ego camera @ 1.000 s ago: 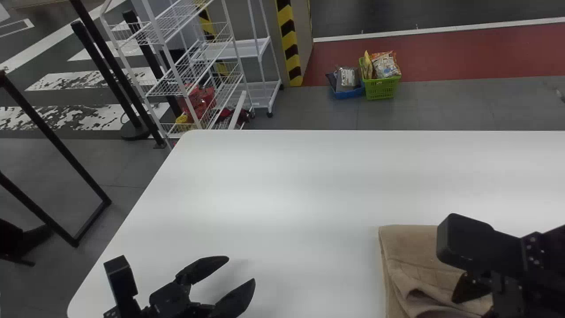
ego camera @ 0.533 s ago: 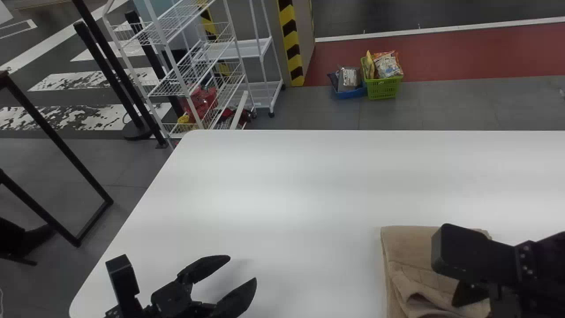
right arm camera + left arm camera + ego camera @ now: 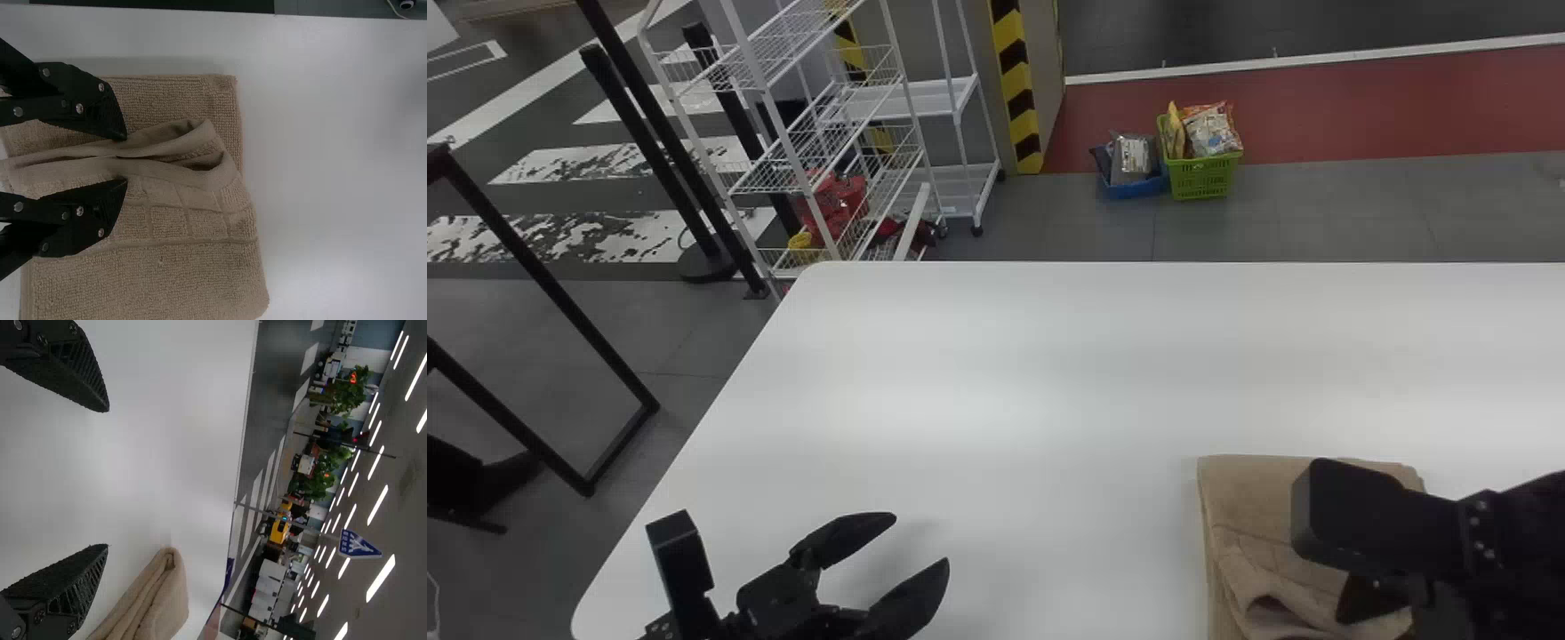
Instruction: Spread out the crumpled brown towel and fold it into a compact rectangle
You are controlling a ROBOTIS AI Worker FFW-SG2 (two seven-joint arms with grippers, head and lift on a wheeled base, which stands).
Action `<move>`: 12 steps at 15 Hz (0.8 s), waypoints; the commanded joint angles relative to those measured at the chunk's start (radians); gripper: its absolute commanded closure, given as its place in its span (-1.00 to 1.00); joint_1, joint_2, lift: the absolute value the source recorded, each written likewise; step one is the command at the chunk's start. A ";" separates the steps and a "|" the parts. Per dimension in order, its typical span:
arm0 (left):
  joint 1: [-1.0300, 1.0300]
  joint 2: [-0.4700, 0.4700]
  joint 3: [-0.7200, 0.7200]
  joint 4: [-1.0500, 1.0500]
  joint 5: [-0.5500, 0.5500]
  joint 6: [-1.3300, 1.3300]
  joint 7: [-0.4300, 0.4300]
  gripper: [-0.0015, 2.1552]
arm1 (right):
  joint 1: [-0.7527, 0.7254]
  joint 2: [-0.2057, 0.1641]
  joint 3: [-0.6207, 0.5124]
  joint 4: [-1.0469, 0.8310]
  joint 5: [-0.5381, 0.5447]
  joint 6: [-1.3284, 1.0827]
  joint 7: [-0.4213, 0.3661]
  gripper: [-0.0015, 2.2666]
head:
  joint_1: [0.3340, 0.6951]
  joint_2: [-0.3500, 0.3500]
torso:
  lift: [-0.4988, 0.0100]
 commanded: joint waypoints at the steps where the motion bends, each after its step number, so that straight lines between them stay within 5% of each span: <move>1: 0.000 -0.003 0.000 0.000 0.000 0.000 0.000 -0.92 | -0.001 0.003 0.000 0.006 0.001 -0.009 0.005 -0.14 | 1.00 0.84 | 0.46; 12: -0.002 -0.003 -0.003 0.002 0.000 -0.003 -0.003 -0.92 | -0.023 0.034 -0.063 0.009 -0.048 -0.027 0.005 0.04 | 1.00 0.86 | 0.46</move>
